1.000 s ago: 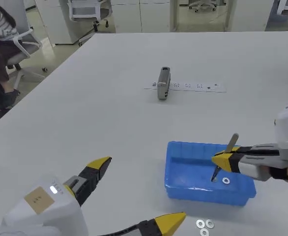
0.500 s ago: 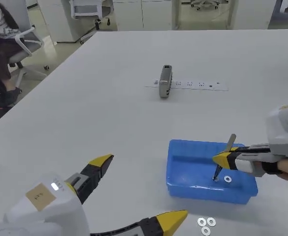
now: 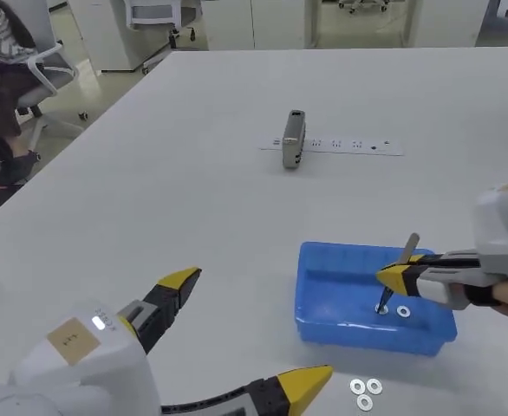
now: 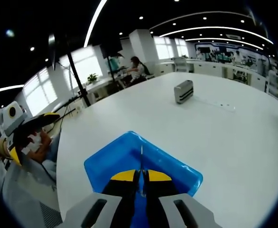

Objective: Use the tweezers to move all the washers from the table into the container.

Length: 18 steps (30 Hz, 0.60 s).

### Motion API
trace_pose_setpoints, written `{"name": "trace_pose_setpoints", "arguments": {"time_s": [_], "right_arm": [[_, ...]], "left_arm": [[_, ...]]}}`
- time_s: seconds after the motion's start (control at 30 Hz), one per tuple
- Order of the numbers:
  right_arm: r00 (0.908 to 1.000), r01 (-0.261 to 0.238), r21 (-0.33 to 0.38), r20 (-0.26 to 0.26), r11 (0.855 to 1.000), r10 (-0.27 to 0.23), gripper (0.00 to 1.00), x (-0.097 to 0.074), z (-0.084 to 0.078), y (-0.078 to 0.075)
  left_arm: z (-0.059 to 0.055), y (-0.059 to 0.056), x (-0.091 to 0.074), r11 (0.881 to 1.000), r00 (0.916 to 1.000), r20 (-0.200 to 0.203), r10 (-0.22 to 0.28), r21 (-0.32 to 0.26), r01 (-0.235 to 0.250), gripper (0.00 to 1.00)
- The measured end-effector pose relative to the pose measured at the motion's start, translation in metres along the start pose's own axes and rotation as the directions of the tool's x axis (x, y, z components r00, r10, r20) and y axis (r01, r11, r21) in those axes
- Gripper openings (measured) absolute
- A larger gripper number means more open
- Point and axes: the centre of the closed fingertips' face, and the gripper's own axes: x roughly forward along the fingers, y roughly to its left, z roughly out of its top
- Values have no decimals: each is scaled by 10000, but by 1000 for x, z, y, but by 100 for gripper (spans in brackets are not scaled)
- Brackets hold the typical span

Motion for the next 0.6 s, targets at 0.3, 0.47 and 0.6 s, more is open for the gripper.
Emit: {"name": "trace_pose_setpoints", "arguments": {"time_s": [0.3, 0.47, 0.6], "right_arm": [[9984, -20, 229, 566, 9997, 7, 3, -11, 13, 6], [9964, -26, 78, 851, 10000, 19, 3, -20, 24, 17], [9938, -183, -95, 1092, 9998, 192, 3, -27, 31, 31]], "left_arm": [[0, -1, 0, 10000, 10000, -15, -42, 10, 42, 95], [0, -1, 0, 10000, 10000, -26, -34, -1, 34, 95], [0, -1, 0, 10000, 10000, -28, -38, -12, 38, 95]]}}
